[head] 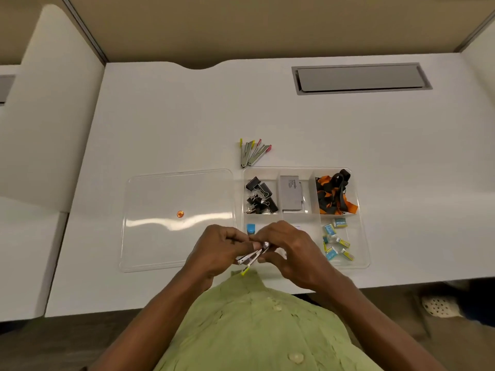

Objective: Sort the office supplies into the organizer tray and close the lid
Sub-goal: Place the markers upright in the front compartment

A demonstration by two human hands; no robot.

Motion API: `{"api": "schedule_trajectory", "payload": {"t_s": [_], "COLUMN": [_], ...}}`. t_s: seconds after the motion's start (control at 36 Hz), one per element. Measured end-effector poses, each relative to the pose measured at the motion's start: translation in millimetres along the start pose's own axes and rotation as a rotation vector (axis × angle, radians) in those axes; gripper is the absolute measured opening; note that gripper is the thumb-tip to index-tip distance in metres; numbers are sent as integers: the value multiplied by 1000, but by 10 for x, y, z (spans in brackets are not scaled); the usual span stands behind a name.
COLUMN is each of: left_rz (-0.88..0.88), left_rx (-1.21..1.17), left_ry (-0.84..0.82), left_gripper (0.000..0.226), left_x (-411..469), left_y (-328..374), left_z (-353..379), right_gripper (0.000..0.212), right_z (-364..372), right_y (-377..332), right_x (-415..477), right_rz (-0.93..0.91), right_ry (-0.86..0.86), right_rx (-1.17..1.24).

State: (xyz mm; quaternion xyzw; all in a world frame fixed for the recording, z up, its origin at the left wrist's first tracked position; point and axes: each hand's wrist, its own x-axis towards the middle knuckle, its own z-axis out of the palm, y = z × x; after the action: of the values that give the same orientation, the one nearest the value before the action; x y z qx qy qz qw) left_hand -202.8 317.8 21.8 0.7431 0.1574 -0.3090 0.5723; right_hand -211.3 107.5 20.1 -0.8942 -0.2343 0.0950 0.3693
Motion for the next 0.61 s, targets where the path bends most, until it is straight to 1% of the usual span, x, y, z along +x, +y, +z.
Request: {"api": "schedule_trajectory", "payload": {"t_s": [0.08,0.11,0.17,0.22,0.28,0.31,0.36,0.44,0.5,0.61], "left_rz": [-63,-74,-85,-90,-67,-51,-24,-6,3,-6], "left_rx": [-56,-96,-193,-218,-147,-97,9,195,298,374], "left_ry": [19,1,-27,41,168,224,293,320,323,294], "left_gripper": [32,34,41,45,44,43,41,34,29,21], "left_x": [20,26,37,63,113,139,187,233,255,278], "left_y": [30,33,43,52,33,18,-15,-68,-96,-137], "left_z": [26,26,19,8,-6,-18,-34,-27,-1,95], "right_gripper": [28,26,25,25,19,15,6,14,17,20], "right_z": [-47,-60,-60,-10,81,132,224,330,390,505], "right_y": [59,86,119,113,73,53,31,28,12,-9], "right_x": [-58,-79,-124,-160,-181,-187,-195,-174,-130,-36], "right_rz": [20,53,187,361,497,549,630,704,732,739], "right_ry": [54,65,110,201,294,340,420,499,519,519], "right_rx": [17,31,108,255,392,411,365,224,192,93]}}
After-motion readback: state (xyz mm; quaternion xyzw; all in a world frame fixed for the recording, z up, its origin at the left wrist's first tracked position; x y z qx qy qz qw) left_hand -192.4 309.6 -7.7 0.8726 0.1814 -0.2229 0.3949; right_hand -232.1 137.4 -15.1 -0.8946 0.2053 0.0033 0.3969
